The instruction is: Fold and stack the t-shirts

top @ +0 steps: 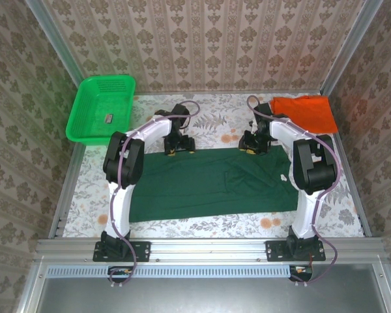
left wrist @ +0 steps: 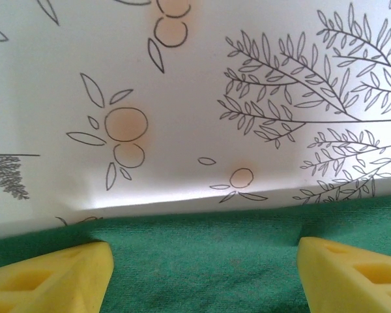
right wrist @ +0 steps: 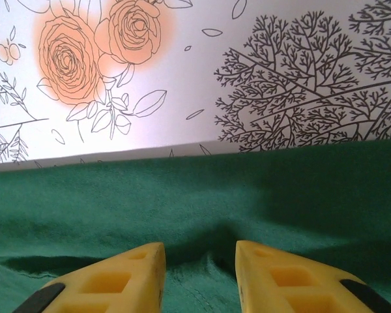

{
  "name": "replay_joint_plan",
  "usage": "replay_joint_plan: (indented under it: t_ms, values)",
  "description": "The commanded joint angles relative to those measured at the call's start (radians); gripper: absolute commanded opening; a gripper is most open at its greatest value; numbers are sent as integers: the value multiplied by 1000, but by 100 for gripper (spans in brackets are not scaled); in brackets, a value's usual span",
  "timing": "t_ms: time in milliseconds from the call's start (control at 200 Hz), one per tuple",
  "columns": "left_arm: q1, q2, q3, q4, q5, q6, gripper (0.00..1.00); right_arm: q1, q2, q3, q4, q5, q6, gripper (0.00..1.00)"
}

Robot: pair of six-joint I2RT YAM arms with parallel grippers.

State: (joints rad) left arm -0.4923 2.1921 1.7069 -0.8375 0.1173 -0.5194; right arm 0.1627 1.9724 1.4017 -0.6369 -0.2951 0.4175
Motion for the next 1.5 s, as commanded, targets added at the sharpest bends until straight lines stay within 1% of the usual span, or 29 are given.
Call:
replay_joint_plan:
  t_ms: [0,290,410,475,520,595,640,765,895,1035,1165,1285,1370,1495]
  values:
    - [18,-2,-39,-5,-13,23,77,21,6,1,-50,32,-27,35]
    - [18,5,-43,0,0,19,77,34,22,-14,-51,38,-34,34]
    - [16,8,-44,1,1,18,77,37,28,-13,-52,40,-38,25]
    - [14,9,-41,0,-1,18,77,35,28,-7,-63,57,-40,24]
    - [13,9,-40,0,-1,19,77,36,24,-4,-71,71,-42,28]
    - [11,7,-39,0,-2,21,78,38,5,-13,-62,89,-47,38]
    - [10,9,-39,-2,-2,21,78,38,-5,-16,-60,105,-51,41]
    - [8,11,-38,0,-2,21,78,38,-15,-34,-42,122,-52,44]
    - [5,14,-34,-2,-1,20,78,41,11,-41,-38,85,-49,42]
    - [3,15,-34,-3,-1,21,78,56,28,-41,-36,62,-52,37]
    - [2,16,-36,-3,-1,22,78,59,16,-41,-41,58,-57,24]
    - [1,17,-34,-4,-1,22,78,58,-7,-47,-41,59,-63,16]
    - [1,17,-35,-4,-2,22,78,60,-24,-52,-43,55,-68,12]
    - [1,15,-38,-4,-5,22,78,60,-50,-64,-49,53,-74,9]
